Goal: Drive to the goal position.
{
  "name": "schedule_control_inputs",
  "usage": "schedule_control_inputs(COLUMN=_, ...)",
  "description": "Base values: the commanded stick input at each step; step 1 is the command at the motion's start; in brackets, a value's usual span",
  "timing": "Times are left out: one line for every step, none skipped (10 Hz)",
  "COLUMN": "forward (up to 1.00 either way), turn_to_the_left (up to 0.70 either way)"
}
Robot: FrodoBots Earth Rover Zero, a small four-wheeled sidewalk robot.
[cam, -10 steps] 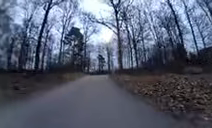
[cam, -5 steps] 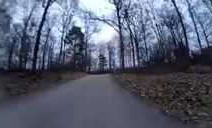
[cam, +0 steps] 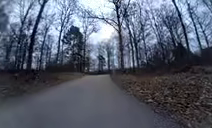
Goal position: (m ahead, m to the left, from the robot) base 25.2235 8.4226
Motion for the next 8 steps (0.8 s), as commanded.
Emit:
schedule_control_inputs(forward=1.00, turn_to_the_left=0.00)
schedule_control_inputs(forward=1.00, turn_to_the_left=0.00)
schedule_control_inputs(forward=1.00, turn_to_the_left=0.00)
schedule_control_inputs(forward=1.00, turn_to_the_left=0.00)
schedule_control_inputs(forward=1.00, turn_to_the_left=0.00)
schedule_control_inputs(forward=1.00, turn_to_the_left=0.00)
schedule_control_inputs(forward=1.00, turn_to_the_left=0.00)
schedule_control_inputs(forward=1.00, turn_to_the_left=0.00)
